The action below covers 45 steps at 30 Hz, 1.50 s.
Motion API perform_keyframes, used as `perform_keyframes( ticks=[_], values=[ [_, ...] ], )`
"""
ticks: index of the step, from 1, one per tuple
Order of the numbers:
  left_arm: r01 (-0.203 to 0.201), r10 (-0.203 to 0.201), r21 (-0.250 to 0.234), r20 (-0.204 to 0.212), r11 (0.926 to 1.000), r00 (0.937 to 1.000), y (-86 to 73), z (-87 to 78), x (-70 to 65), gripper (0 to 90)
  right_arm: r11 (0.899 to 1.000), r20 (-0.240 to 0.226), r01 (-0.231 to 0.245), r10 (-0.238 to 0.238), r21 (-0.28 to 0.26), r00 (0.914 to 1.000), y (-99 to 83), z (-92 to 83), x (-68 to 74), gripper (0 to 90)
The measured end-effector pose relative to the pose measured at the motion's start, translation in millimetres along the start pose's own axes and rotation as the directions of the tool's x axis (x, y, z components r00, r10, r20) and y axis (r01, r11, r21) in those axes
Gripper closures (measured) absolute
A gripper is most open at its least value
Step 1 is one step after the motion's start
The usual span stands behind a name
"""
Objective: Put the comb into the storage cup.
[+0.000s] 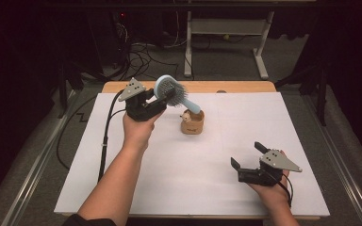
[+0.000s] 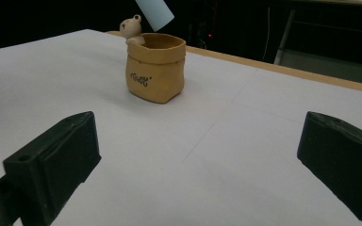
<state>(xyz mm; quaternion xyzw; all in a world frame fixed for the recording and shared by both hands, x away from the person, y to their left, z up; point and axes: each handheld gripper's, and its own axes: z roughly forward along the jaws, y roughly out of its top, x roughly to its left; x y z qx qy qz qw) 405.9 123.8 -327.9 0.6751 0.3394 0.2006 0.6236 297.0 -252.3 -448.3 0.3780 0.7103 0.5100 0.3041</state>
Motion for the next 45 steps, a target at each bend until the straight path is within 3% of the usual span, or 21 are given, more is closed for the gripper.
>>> perform_keyframes(
  ticks=[21, 45],
  values=[
    [-0.013, 0.014, 0.056, -0.029, 0.9983, 0.9995, -10.7, 16.2, -0.5, 57.4, 1.000, -0.004, -0.005, 0.005, -0.009, 1.0000, 0.8, 0.7, -0.9, 0.3],
    [-0.025, 0.027, 0.074, -0.024, 0.9969, 0.9993, -15.2, 13.5, -8.4, 57.4, 1.000, -0.007, -0.006, 0.006, -0.006, 1.0000, 0.1, 1.4, -0.4, 0.3]
  ],
)
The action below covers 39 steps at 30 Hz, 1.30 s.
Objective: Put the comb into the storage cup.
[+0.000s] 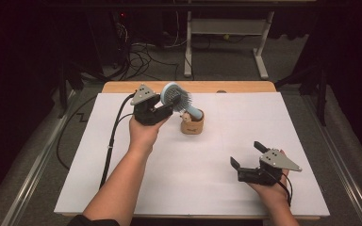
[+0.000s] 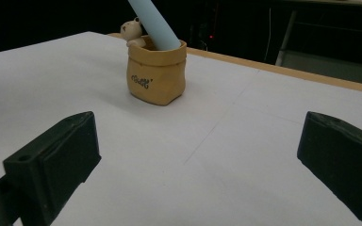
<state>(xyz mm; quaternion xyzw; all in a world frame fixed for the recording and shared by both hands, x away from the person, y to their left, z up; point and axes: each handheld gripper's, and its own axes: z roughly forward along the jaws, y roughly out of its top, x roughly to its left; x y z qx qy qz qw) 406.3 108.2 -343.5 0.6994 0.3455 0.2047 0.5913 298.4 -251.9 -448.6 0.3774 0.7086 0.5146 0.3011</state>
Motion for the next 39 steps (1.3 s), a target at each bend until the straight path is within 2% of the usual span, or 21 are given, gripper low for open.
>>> perform_keyframes(
  ticks=[13, 22, 39],
  values=[
    [-0.001, 0.001, 0.000, -0.007, 1.0000, 1.0000, -3.2, -3.8, 0.0, 57.4, 1.000, -0.002, 0.001, -0.001, 0.002, 1.0000, -0.3, 0.6, 0.4, 0.3],
    [-0.020, 0.020, 0.023, -0.009, 0.9996, 0.9998, -7.3, 3.5, -7.1, 57.3, 1.000, -0.002, 0.000, 0.000, 0.000, 1.0000, -0.2, 0.4, 0.5, 0.3],
    [-0.027, 0.028, 0.017, -0.017, 0.9995, 0.9995, -7.3, 4.9, -11.0, 56.4, 1.000, -0.002, 0.003, -0.003, 0.001, 1.0000, 0.0, 0.8, 0.9, 0.3]
  ],
)
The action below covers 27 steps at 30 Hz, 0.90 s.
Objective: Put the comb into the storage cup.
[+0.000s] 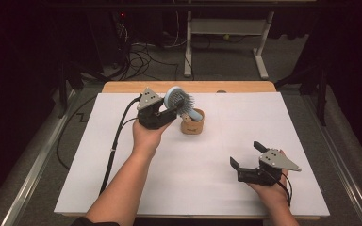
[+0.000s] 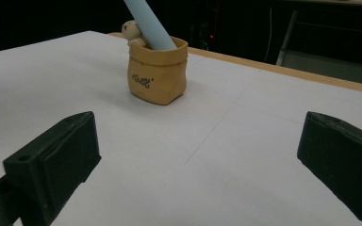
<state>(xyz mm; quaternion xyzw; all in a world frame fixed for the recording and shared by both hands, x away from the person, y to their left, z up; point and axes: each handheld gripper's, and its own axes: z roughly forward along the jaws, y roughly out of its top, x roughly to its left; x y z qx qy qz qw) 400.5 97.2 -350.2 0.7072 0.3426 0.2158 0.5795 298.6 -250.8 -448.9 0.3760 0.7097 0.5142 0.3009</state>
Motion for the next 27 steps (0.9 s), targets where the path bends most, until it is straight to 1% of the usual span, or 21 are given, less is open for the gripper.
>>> perform_keyframes(
  ticks=[3, 7, 11, 16, 21, 27],
  values=[
    [-0.017, 0.017, 0.001, 0.001, 0.9999, 0.9999, 3.1, 1.5, -2.6, 56.1, 1.000, 0.000, 0.003, -0.003, 0.007, 1.0000, -0.3, 0.5, 0.4, 0.3],
    [-0.024, 0.024, -0.008, -0.007, 0.9997, 0.9997, 5.6, 0.7, -3.6, 56.2, 1.000, -0.001, 0.002, -0.002, 0.005, 1.0000, -0.4, 0.6, 0.0, 0.3],
    [-0.050, 0.050, 0.006, -0.015, 0.9987, 0.9986, 6.2, 1.8, -7.0, 56.3, 1.000, 0.001, 0.001, -0.001, 0.008, 1.0000, -0.8, 1.1, -0.6, 0.3],
    [-0.050, 0.050, 0.016, -0.020, 0.9986, 0.9985, 4.5, 4.4, -9.3, 56.3, 1.000, -0.001, 0.001, -0.001, 0.005, 1.0000, -0.4, 0.6, -0.1, 0.3],
    [-0.053, 0.053, 0.015, -0.026, 0.9985, 0.9982, 3.7, 6.2, -10.6, 56.3, 1.000, 0.000, 0.001, -0.001, 0.008, 1.0000, -0.5, 0.8, -0.3, 0.3],
    [-0.067, 0.067, 0.022, -0.029, 0.9975, 0.9973, 1.9, 9.1, -14.0, 56.2, 1.000, 0.002, 0.000, 0.000, 0.005, 1.0000, -0.3, 0.6, -0.6, 0.3]
  ],
)
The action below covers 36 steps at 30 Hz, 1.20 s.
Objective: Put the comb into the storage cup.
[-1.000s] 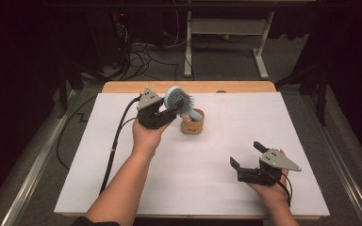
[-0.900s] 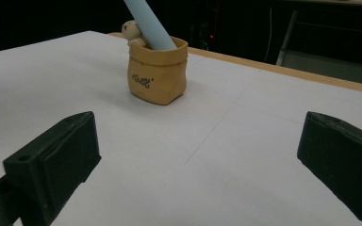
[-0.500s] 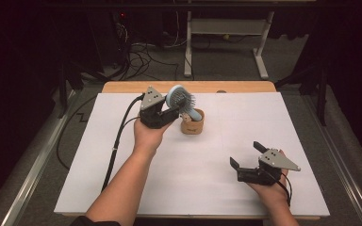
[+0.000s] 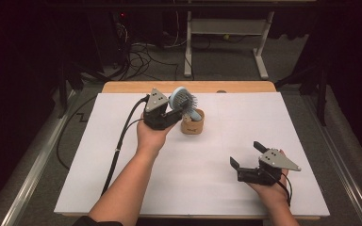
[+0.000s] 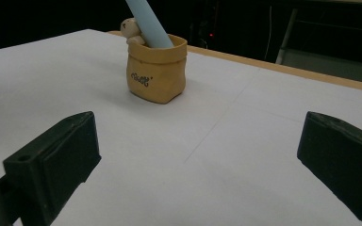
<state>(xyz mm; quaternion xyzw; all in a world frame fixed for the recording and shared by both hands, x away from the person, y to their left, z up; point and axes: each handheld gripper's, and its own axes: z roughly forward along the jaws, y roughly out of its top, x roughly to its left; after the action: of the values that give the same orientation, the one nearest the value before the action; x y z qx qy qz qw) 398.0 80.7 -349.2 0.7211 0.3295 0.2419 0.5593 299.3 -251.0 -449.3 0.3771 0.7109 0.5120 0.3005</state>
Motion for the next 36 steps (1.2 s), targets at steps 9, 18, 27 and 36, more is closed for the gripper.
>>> perform_keyframes(
  ticks=[9, 18, 27, 36],
  values=[
    [0.022, -0.022, 0.023, 0.009, 0.9995, 0.9997, -7.8, 9.2, -0.9, 55.4, 1.000, 0.001, 0.000, 0.000, -0.002, 1.0000, 0.2, -0.3, -0.2, 0.3],
    [0.029, -0.029, 0.011, 0.008, 0.9995, 0.9995, -9.9, 11.7, -0.4, 54.0, 1.000, 0.000, -0.001, 0.001, -0.005, 1.0000, 0.4, -0.9, -0.3, 0.3],
    [0.028, -0.028, 0.015, 0.018, 0.9995, 0.9994, -10.9, 12.1, 0.1, 49.0, 1.000, -0.001, 0.000, 0.000, -0.005, 1.0000, 0.5, -0.7, 0.2, 0.3],
    [0.029, -0.030, 0.025, 0.031, 0.9993, 0.9991, -12.0, 13.0, -0.3, 45.3, 1.000, 0.001, -0.003, 0.003, -0.008, 1.0000, 0.5, -2.1, -0.2, 0.3]
  ],
)
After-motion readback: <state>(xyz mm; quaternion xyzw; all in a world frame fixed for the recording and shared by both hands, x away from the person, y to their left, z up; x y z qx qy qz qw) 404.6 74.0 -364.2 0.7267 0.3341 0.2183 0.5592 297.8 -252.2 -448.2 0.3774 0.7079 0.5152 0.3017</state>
